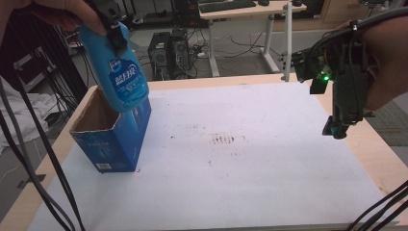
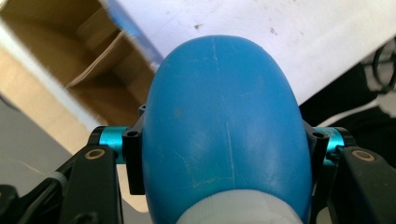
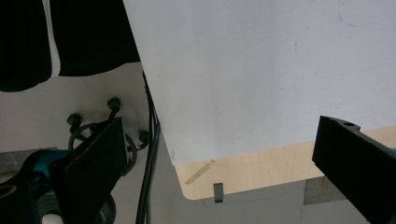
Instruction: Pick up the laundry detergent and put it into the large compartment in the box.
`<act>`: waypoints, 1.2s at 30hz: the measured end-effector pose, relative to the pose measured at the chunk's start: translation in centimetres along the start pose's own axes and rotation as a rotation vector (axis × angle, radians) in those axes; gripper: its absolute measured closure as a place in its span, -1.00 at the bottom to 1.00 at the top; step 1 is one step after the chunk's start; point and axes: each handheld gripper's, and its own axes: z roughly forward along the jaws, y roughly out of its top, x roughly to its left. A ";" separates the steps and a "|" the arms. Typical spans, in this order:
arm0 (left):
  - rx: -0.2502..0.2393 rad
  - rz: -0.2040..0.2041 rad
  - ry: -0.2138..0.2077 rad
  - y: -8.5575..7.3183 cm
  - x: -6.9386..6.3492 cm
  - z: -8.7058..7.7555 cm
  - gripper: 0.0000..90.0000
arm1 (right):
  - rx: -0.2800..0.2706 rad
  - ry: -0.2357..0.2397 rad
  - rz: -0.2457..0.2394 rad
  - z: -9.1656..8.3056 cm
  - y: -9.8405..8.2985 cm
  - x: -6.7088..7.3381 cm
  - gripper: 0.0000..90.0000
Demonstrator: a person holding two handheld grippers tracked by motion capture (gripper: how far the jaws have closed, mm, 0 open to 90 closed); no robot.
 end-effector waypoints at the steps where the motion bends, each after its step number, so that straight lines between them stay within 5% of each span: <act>1: 0.000 -0.022 0.002 -0.2 0.4 -0.2 -0.16 | 0.000 0.000 0.002 0.0 0.0 0.0 -0.95; 10: -0.007 -0.210 0.018 -1.7 3.6 -0.7 -0.16 | 0.001 -0.001 -0.006 0.0 0.3 0.0 -0.95; 18: 0.003 -0.295 0.059 -2.3 5.2 0.0 -0.16 | 0.002 0.004 0.005 0.2 0.5 0.0 -0.95; 26: 0.027 -0.309 0.065 -2.5 6.2 1.6 -0.16 | 0.005 0.006 -0.002 0.3 0.7 -0.2 -0.95; 36: 0.063 -0.276 0.049 -2.6 7.0 5.7 -0.16 | 0.006 0.011 -0.011 0.4 1.1 -0.3 -0.95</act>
